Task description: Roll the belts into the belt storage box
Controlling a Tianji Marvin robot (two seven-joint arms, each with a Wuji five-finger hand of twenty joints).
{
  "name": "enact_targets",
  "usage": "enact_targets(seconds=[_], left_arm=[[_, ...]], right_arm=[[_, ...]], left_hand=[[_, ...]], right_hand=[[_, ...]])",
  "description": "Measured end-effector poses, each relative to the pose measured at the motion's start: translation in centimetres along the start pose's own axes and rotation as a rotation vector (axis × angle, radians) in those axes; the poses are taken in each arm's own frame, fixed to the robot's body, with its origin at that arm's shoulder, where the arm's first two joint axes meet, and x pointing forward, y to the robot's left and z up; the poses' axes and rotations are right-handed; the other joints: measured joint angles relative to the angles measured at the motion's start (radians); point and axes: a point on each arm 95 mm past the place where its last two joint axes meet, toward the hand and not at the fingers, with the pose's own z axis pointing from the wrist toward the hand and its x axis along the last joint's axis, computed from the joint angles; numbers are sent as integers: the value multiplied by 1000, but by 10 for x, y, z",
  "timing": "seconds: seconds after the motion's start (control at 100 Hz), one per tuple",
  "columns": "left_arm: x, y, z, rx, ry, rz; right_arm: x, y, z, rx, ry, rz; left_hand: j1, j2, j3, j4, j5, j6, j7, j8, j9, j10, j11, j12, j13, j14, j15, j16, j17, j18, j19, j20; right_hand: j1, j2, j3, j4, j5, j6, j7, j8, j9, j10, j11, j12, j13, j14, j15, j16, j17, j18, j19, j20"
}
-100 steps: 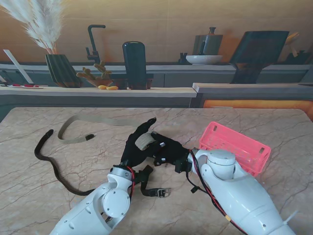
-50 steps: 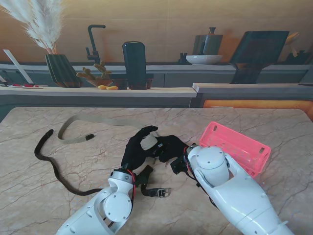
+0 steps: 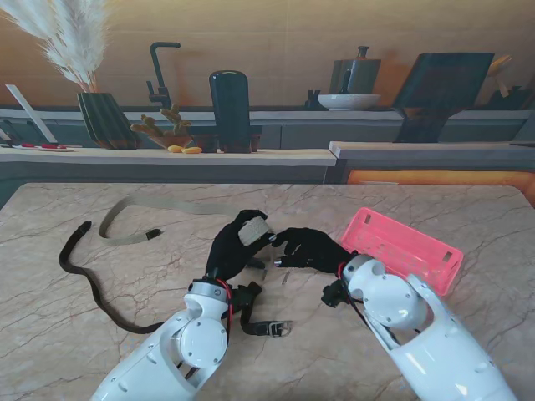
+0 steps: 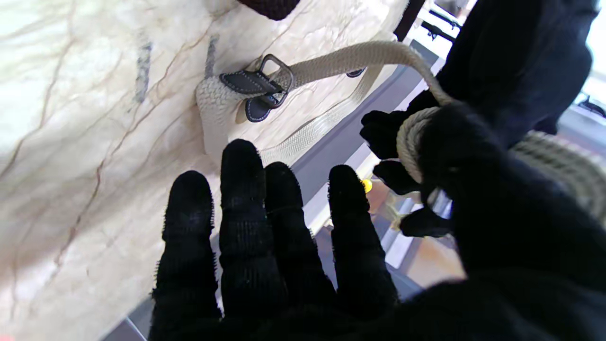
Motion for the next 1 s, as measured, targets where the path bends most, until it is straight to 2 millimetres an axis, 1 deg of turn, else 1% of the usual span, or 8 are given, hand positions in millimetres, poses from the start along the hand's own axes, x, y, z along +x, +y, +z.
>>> enact_targets(seconds=[0.06, 0.14, 0.23, 0.32, 0.43, 0.47, 0.82, 1.0], left_arm=[[-1, 0, 1, -8, 2, 34], [-2, 0, 3, -20, 4, 77], [-4, 1, 5, -34, 1, 106], [-5, 3, 6, -54, -1, 155], [-7, 4, 6, -80, -9, 215], [-8, 4, 7, -91, -16, 225], [-15, 4, 5, -152, -49, 309], [-17, 4, 4, -157, -47, 314]], right_arm=[[1, 2, -6, -39, 5, -69], [1, 5, -9, -166, 7, -123], [5, 5, -9, -219, 36, -124], [11, -2, -4, -221, 67, -155], [17, -8, 2, -244, 89, -203], [19, -8, 4, -241, 97, -205], [33, -15, 16, -213, 117, -329], [35, -18, 19, -190, 83, -339]], left_hand=[[-16, -12, 2, 0, 34, 17, -10, -1, 44, 2, 37, 32, 52, 2, 46, 23, 33, 11, 41, 17], [-74, -56, 96, 0, 77, 35, -19, -1, 110, 3, 73, 56, 117, 3, 107, 34, 87, 28, 92, 30], [-115, -89, 180, 0, 114, 62, -20, -1, 165, 3, 118, 66, 176, 2, 159, 34, 132, 47, 140, 46], [-145, -112, 238, -1, 144, 90, -22, -2, 211, 4, 141, 66, 226, 2, 196, 34, 177, 69, 179, 54], [-165, -133, 295, -1, 176, 113, -26, -13, 244, 4, 164, 66, 269, 3, 227, 30, 217, 94, 212, 60], [-165, -133, 301, -1, 176, 121, -27, -13, 252, 4, 165, 66, 279, 7, 230, 29, 223, 103, 216, 61], [-175, -144, 326, -1, 187, 130, -49, -26, 266, 4, 168, 67, 291, 16, 245, 22, 241, 124, 235, 64], [-175, -155, 338, -1, 193, 130, -49, -26, 271, 13, 168, 67, 292, 20, 246, 21, 242, 126, 236, 65]], right_hand=[[-37, -2, -47, 0, 0, 4, -12, 7, 0, -1, -1, 0, 6, -1, -15, -1, 0, 0, -8, 2], [-92, 0, -102, 15, 0, 19, -28, 16, 0, -1, -9, 0, 5, -1, -15, -1, 2, 0, -12, 10], [-194, 49, -144, 20, 5, 29, -32, 18, 2, -1, -10, 1, 3, 1, -7, 4, 22, 0, -14, 26], [-293, 112, -146, 21, 42, 34, -40, 28, 40, 4, 0, 4, 15, 10, 30, 26, 45, 0, 19, 44], [-351, 115, -143, 22, 95, 43, -40, 40, 92, 13, 28, 15, 73, 23, 93, 48, 91, 1, 89, 52], [-351, 151, -134, 22, 114, 44, -38, 43, 114, 16, 43, 15, 96, 23, 109, 54, 107, 2, 111, 52], [-379, 173, -128, 22, 252, 112, 42, 107, 292, 32, 169, 62, 272, 25, 288, 91, 243, 40, 303, 63], [-268, 222, -204, 22, 289, 112, 89, 119, 345, 30, 196, 63, 324, 23, 343, 91, 283, 54, 362, 64]])
